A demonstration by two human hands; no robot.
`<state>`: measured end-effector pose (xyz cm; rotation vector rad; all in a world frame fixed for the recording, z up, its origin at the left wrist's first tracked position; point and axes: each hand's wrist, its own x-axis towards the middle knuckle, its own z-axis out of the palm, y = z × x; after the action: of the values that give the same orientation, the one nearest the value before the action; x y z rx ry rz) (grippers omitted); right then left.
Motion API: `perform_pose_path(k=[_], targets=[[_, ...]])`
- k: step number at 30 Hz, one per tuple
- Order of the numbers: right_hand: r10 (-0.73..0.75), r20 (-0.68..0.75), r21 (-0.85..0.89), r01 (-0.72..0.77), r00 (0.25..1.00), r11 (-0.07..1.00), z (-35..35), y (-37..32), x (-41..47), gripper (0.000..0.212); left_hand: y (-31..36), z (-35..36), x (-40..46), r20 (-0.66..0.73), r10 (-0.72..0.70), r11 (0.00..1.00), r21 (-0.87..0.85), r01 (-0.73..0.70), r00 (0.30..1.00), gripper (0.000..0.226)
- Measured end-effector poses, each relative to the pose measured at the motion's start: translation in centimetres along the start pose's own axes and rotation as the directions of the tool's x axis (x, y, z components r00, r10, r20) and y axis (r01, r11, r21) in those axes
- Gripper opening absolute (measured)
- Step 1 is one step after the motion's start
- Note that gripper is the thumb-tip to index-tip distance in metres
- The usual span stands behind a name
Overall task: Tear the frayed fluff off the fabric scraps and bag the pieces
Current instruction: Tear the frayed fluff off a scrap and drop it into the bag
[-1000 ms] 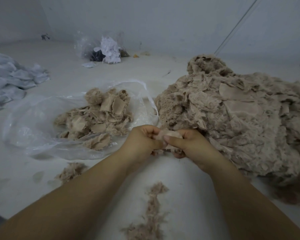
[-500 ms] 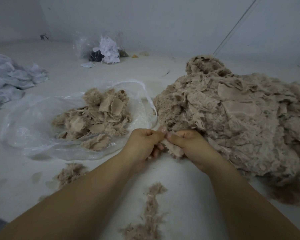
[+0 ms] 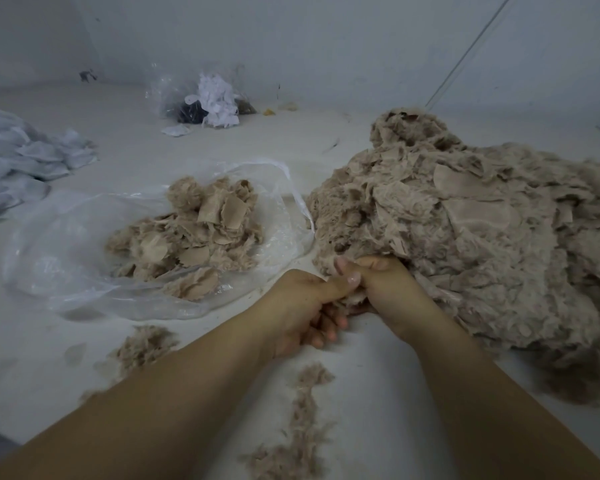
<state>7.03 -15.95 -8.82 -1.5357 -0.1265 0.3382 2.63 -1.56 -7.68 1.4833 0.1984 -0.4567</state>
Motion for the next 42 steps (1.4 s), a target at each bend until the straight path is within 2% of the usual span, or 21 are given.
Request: perform_pose_path(k=[3,6,9,12,13,14,16,18,19,21,23,26,32,36,37,39,41,42], targets=[[-0.012,-0.011,0.010,0.012,1.000,1.000,0.0,0.0,-0.1,0.038,0.1,0.3,0.4,-0.049,0.006,1.000,0.015,-0.005,0.999,0.032],[-0.026,-0.017,0.024,0.026,1.000,0.999,0.0,0.0,0.0,0.034,-0.1,0.0,0.3,-0.028,0.030,0.999,0.015,-0.030,0.999,0.033],[-0.039,-0.039,0.012,0.040,0.998,0.999,0.1,0.4,0.2,0.035,-0.5,-0.9,-0.5,0.121,0.016,0.989,0.142,-0.033,0.993,0.019],[-0.035,-0.071,-0.007,0.034,0.997,0.999,-0.1,0.4,0.4,0.033,-0.4,-1.5,-2.1,0.365,-0.182,0.932,0.359,0.043,0.913,0.003],[-0.042,-0.049,-0.025,0.041,0.998,0.999,-0.2,0.4,0.4,0.034,-0.1,-1.7,-2.4,0.389,-0.223,0.921,0.386,0.062,0.894,0.009],[-0.052,-0.022,-0.048,0.051,0.998,0.998,-0.2,0.4,0.3,0.035,0.2,-1.8,-2.4,0.365,-0.229,0.919,0.387,0.076,0.902,0.023],[-0.069,0.019,-0.072,0.070,0.997,0.995,-0.2,0.4,0.1,0.037,0.8,-2.0,-1.8,0.195,-0.137,0.949,0.306,0.072,0.971,0.044],[-0.071,0.039,-0.080,0.074,0.997,0.994,-0.1,0.4,0.1,0.038,1.0,-1.9,-0.9,0.018,-0.004,0.975,0.222,0.000,1.000,0.043],[-0.068,0.042,-0.081,0.071,0.997,0.994,-0.1,0.3,0.1,0.038,0.9,-1.6,-0.6,-0.029,0.040,0.980,0.197,-0.034,0.999,0.039],[-0.056,0.028,-0.071,0.058,0.998,0.996,-0.1,0.2,0.0,0.034,0.4,-1.0,0.0,-0.066,0.105,0.987,0.132,-0.096,0.992,0.032],[-0.039,0.013,-0.082,0.040,0.999,0.996,-0.2,0.1,0.0,0.031,-0.1,-0.7,0.4,-0.112,0.134,0.991,0.009,-0.134,0.985,0.034],[-0.032,0.013,-0.091,0.033,0.999,0.995,-0.2,0.2,0.1,0.040,-0.6,-0.7,0.7,-0.169,0.145,0.975,-0.146,-0.170,0.975,0.034],[0.013,-0.056,-0.031,-0.015,0.998,0.999,-0.2,0.2,0.4,0.032,-1.1,-0.7,1.3,-0.304,0.168,0.944,-0.224,-0.242,0.938,0.026],[0.013,-0.038,-0.015,-0.014,0.999,1.000,-0.5,0.4,0.6,0.037,-0.5,-1.8,1.1,-0.332,0.156,0.935,-0.254,-0.247,0.930,0.035],[0.006,-0.030,-0.034,-0.007,1.000,0.999,-0.5,0.5,0.7,0.036,0.1,-2.1,1.1,-0.364,0.192,0.916,-0.267,-0.300,0.911,0.034],[-0.005,-0.029,-0.059,0.003,1.000,0.998,-0.4,0.6,0.7,0.037,1.8,-3.2,1.6,-0.507,0.258,0.810,-0.351,-0.470,0.823,0.026],[-0.007,-0.037,-0.062,0.005,0.999,0.998,-0.3,0.7,0.8,0.037,3.7,-4.7,2.5,-0.634,0.232,0.705,-0.413,-0.577,0.738,0.023],[-0.006,-0.040,-0.065,0.004,0.999,0.998,-0.3,0.8,0.8,0.037,4.1,-5.0,3.0,-0.650,0.208,0.690,-0.432,-0.581,0.731,0.024]])
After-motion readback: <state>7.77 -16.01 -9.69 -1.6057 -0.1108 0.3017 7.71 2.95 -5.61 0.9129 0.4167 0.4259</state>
